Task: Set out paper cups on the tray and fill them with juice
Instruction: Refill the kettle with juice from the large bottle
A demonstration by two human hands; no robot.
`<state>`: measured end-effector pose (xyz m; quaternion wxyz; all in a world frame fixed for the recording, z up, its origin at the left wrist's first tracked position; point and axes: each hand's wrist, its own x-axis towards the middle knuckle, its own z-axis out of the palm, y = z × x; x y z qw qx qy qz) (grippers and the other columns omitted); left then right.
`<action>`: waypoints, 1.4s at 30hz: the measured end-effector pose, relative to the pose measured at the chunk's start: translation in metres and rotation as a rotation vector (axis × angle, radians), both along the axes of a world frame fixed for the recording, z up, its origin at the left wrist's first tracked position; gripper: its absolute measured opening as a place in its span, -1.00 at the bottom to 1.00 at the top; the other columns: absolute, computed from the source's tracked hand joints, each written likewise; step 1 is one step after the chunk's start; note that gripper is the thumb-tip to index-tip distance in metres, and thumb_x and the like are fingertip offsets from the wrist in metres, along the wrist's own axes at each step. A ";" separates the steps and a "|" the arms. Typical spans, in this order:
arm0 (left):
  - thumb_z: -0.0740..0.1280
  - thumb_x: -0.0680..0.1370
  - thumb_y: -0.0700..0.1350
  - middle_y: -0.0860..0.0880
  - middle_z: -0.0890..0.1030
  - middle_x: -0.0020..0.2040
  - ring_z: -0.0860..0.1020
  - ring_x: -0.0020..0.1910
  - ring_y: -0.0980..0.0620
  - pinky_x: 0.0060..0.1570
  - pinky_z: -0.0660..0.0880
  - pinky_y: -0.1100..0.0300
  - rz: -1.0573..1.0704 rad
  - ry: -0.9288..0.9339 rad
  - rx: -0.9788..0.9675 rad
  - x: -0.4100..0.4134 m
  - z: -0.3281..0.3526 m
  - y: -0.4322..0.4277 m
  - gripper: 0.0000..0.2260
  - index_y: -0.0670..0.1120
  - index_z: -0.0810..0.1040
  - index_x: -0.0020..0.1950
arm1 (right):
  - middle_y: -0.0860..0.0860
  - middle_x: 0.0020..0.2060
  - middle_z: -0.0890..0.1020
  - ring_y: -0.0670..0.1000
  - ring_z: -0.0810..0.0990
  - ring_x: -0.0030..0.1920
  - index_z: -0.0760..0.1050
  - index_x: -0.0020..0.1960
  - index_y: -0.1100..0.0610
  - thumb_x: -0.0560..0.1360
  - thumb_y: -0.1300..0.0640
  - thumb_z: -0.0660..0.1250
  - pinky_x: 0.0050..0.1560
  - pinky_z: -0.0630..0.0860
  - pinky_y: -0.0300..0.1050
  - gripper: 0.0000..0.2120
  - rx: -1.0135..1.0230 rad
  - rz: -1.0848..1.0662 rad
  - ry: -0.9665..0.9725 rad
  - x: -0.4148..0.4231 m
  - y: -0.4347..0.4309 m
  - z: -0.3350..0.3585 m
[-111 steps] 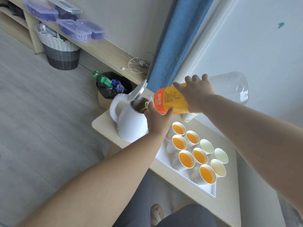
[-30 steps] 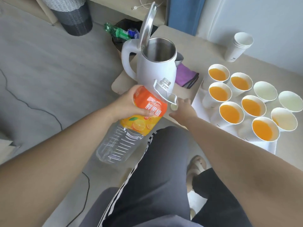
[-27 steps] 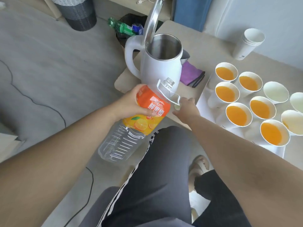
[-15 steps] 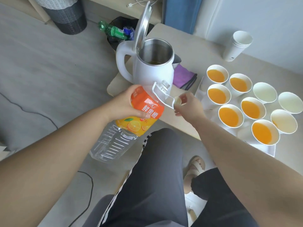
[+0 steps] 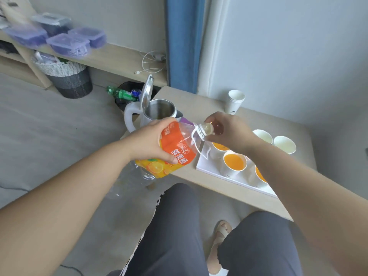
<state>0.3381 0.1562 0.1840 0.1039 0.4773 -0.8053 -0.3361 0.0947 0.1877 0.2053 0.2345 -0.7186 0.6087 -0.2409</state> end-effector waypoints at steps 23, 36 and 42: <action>0.61 0.11 0.14 0.12 0.36 0.34 0.37 0.31 0.08 0.29 0.39 0.03 -0.110 0.047 -0.286 -0.079 0.083 0.037 -0.02 0.29 0.19 0.43 | 0.10 -0.40 0.66 -0.05 0.61 -0.48 0.53 -0.26 0.29 0.57 -0.14 0.22 -0.38 0.52 -0.36 -0.50 0.216 -0.146 -0.149 -0.070 0.067 0.107; 0.64 0.15 0.07 0.13 0.33 0.35 0.38 0.30 0.11 0.30 0.38 0.10 -0.071 0.196 -0.215 -0.078 0.074 0.032 -0.02 0.23 0.19 0.45 | -0.04 -0.06 0.50 -0.08 0.46 -0.27 0.38 0.23 -0.20 0.57 0.10 0.30 -0.22 0.50 -0.32 -0.70 -0.001 0.054 -0.103 -0.081 0.067 0.103; 0.62 0.17 0.10 0.11 0.34 0.35 0.37 0.31 0.05 0.28 0.37 0.04 -0.028 0.086 -0.363 -0.081 0.075 0.042 -0.04 0.22 0.18 0.46 | -0.09 -0.34 0.53 -0.11 0.45 -0.35 0.45 0.04 0.07 0.56 -0.04 0.28 -0.37 0.34 -0.43 -0.81 -0.022 -0.063 0.062 -0.073 0.061 0.096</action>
